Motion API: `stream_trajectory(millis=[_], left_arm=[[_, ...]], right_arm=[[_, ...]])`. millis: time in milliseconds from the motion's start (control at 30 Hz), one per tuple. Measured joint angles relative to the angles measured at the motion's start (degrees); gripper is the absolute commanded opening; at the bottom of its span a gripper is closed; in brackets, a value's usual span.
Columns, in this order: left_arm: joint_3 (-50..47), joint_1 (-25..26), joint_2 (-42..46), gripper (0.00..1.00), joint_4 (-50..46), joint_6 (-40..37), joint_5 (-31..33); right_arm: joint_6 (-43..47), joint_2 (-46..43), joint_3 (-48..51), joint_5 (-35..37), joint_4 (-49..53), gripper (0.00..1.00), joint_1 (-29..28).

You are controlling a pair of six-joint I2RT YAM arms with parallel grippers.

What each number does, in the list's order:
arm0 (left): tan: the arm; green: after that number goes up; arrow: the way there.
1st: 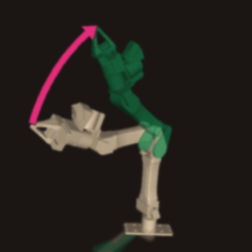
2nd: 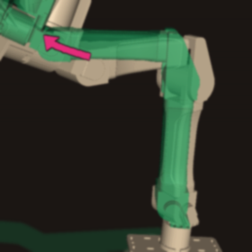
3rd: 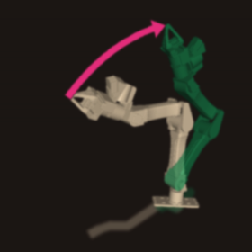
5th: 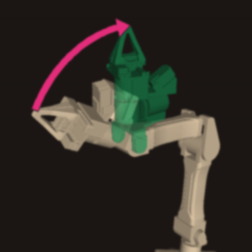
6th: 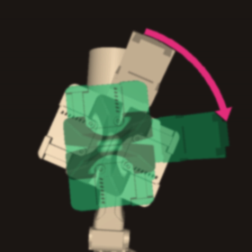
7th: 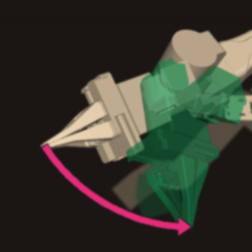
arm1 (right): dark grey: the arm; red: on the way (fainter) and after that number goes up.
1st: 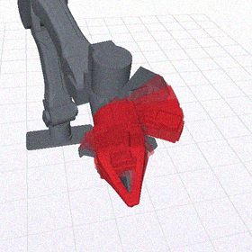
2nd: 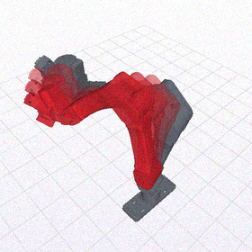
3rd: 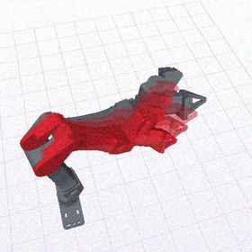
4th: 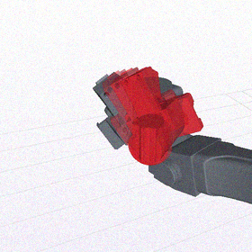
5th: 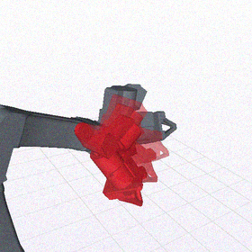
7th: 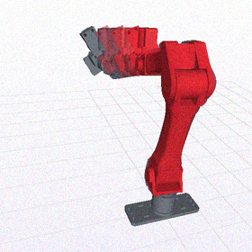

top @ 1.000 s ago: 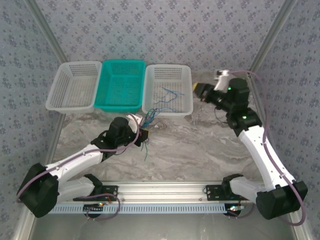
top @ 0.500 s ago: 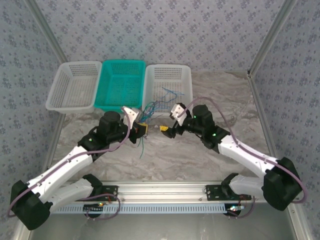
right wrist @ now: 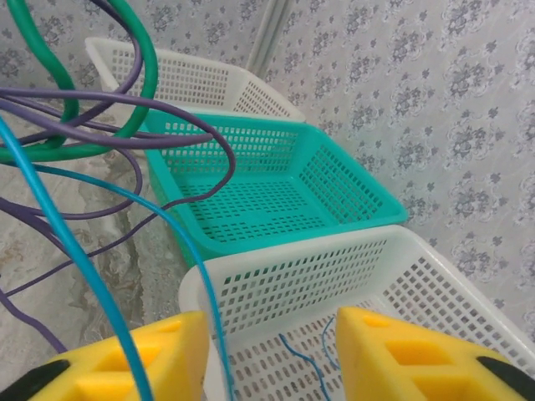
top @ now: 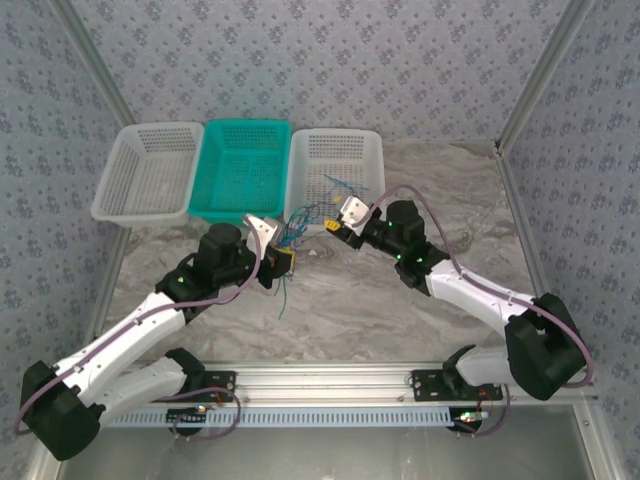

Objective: Untangle the cables

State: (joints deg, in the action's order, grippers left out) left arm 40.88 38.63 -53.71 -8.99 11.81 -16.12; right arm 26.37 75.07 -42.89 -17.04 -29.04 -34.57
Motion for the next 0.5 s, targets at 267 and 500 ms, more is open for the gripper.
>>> stream_trajectory(millis=[267,500], left_arm=[[-0.2,0.0,0.0,0.00,0.2,0.0,-0.2],[-0.2,0.0,0.0,0.00,0.2,0.0,-0.2]], right_arm=[[-0.7,0.4,-0.5,-4.5,0.1,0.25,-0.6],[-0.8,3.5,-2.4,-3.5,-0.8,0.30,-2.1]])
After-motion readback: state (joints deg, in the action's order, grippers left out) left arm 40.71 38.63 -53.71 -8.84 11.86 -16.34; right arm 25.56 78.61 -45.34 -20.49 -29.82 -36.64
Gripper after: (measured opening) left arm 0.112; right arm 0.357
